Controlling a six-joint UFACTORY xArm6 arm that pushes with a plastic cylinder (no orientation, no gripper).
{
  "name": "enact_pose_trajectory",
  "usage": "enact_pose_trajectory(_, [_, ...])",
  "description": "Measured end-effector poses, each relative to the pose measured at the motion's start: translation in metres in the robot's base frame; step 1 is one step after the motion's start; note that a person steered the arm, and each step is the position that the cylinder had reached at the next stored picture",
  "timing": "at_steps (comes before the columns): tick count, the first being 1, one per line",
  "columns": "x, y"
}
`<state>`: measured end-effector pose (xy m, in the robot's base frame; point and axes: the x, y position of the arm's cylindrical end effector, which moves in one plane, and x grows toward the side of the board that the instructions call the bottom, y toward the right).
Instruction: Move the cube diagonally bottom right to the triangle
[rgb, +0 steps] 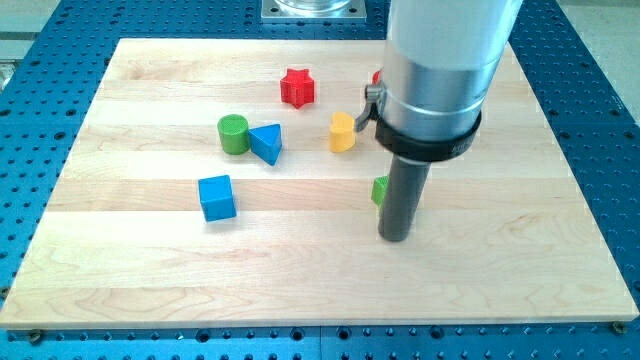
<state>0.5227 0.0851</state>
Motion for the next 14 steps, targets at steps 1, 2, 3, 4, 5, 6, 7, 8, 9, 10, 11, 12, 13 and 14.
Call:
enact_pose_trajectory(1, [-0.039, 0.006])
enact_pose_trajectory(2, [-0.029, 0.008])
enact_pose_trajectory(3, [0.023, -0.05])
enact_pose_trajectory(4, [0.039, -0.128])
enact_pose_trajectory(5, [0.031, -0.212])
enact_pose_trajectory(6, [0.005, -0.246])
enact_pose_trajectory(7, [-0.027, -0.237])
enact_pose_trajectory(8, [-0.036, -0.199])
enact_pose_trajectory(9, [-0.037, -0.169])
enact_pose_trajectory(10, [-0.026, -0.182])
enact_pose_trajectory(11, [0.003, -0.173])
enact_pose_trajectory(12, [-0.007, -0.157])
enact_pose_trajectory(13, [-0.023, -0.132])
enact_pose_trajectory(14, [-0.044, -0.118])
